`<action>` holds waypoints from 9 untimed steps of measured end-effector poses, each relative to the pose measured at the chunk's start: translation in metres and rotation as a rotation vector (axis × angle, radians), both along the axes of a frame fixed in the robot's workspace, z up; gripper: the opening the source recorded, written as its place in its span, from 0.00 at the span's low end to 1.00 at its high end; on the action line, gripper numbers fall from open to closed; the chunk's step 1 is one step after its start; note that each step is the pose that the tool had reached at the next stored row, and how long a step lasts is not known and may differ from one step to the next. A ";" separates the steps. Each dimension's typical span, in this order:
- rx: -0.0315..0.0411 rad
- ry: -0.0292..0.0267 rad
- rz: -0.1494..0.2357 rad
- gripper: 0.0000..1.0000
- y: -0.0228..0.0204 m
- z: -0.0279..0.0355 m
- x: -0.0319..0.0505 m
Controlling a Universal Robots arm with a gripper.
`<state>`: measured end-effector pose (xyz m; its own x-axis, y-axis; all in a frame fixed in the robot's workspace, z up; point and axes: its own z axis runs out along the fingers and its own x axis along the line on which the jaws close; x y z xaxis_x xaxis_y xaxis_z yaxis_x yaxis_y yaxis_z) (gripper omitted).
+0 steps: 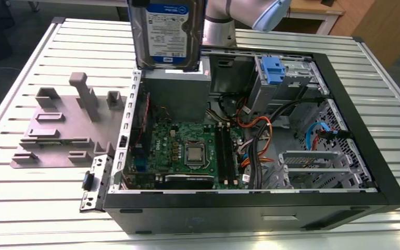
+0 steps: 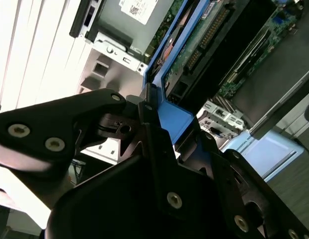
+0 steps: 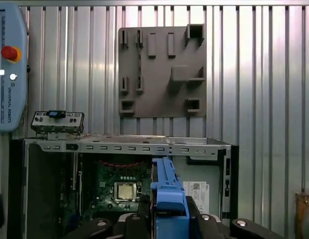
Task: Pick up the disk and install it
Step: 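Pick up the disk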
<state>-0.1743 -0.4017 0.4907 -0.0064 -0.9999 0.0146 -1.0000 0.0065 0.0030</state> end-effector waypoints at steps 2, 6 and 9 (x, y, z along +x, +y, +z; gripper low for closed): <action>0.0000 0.0000 0.000 0.36 -0.0003 -0.0001 0.0073; 0.0001 -0.0001 0.000 0.36 -0.0011 -0.0004 0.0212; 0.0001 -0.0001 0.000 0.36 -0.0026 -0.0008 0.0277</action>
<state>-0.1466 -0.4044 0.4899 -0.0066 -0.9999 0.0145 -1.0000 0.0067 0.0029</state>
